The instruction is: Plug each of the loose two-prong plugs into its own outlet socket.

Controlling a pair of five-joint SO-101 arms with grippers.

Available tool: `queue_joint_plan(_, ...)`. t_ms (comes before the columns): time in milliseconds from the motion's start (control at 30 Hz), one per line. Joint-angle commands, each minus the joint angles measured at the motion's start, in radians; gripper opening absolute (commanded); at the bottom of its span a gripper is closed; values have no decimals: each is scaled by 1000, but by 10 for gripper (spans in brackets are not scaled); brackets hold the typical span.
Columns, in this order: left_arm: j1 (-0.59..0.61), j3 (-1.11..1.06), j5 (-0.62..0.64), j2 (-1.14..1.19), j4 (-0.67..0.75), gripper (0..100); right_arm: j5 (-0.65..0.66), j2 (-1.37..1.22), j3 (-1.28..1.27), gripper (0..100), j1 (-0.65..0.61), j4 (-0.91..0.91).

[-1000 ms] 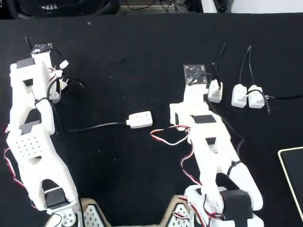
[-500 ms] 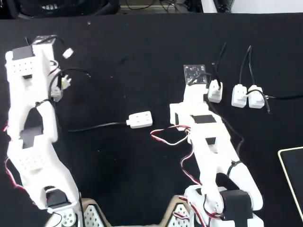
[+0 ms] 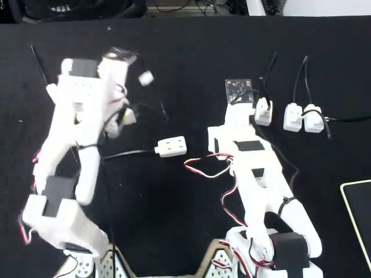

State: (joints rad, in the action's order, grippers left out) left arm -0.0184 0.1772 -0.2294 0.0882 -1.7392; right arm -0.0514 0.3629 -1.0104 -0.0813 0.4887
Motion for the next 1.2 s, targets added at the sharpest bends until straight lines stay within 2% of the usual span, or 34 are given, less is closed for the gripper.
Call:
queue_joint_plan(0,-35,-278,-3,-244,190,30,-44,48,16,12,48,-20)
queue_joint_plan(100,-54,-521,-3,-411,362,30,-112,48,18,15,68,0)
queue_joint_plan(233,-91,-797,57,-621,568,30,-121,48,64,14,72,78)
queue_joint_plan(367,-226,-1001,124,-769,717,29,-121,48,71,12,74,86)
queue_joint_plan(500,-369,-1119,181,-819,855,29,-121,48,70,12,74,86)
queue_joint_plan(667,-412,-1161,229,-784,970,34,-121,45,70,12,74,86)
queue_joint_plan(733,-414,-1161,259,-752,987,55,-121,44,70,13,72,86)
queue_joint_plan(867,-412,-1155,298,-697,980,201,-121,41,70,15,69,86)
queue_joint_plan(933,-400,-1148,293,-694,944,242,-121,41,70,15,69,86)
queue_joint_plan(1033,-338,-1084,292,-720,819,232,-121,41,70,15,66,86)
queue_joint_plan(1167,-156,-997,255,-770,689,220,-121,41,71,15,29,86)
